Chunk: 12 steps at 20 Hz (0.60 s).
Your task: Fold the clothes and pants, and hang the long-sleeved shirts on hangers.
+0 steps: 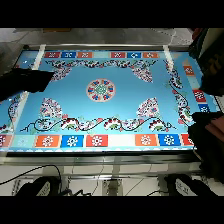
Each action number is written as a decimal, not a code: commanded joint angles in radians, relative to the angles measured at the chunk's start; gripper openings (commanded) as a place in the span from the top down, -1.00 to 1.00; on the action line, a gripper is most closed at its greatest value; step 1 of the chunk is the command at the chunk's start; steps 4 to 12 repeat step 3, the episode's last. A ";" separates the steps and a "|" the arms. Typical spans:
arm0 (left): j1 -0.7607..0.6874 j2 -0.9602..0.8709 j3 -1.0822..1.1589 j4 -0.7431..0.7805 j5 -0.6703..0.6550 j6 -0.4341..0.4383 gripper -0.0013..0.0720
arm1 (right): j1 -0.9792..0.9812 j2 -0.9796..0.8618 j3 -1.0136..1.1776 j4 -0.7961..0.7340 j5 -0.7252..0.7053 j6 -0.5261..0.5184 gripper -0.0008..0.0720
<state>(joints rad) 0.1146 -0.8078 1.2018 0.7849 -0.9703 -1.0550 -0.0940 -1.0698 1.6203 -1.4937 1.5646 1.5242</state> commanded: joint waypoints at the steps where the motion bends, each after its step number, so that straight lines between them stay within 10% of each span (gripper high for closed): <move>1: 0.001 0.000 0.000 0.000 0.000 0.001 -0.66 | 0.319 0.000 -0.001 -0.386 -0.043 0.116 0.93; 12: 0.001 0.000 0.000 0.000 0.000 0.000 -0.66 | 0.373 0.000 -0.001 -0.422 -0.042 0.155 0.92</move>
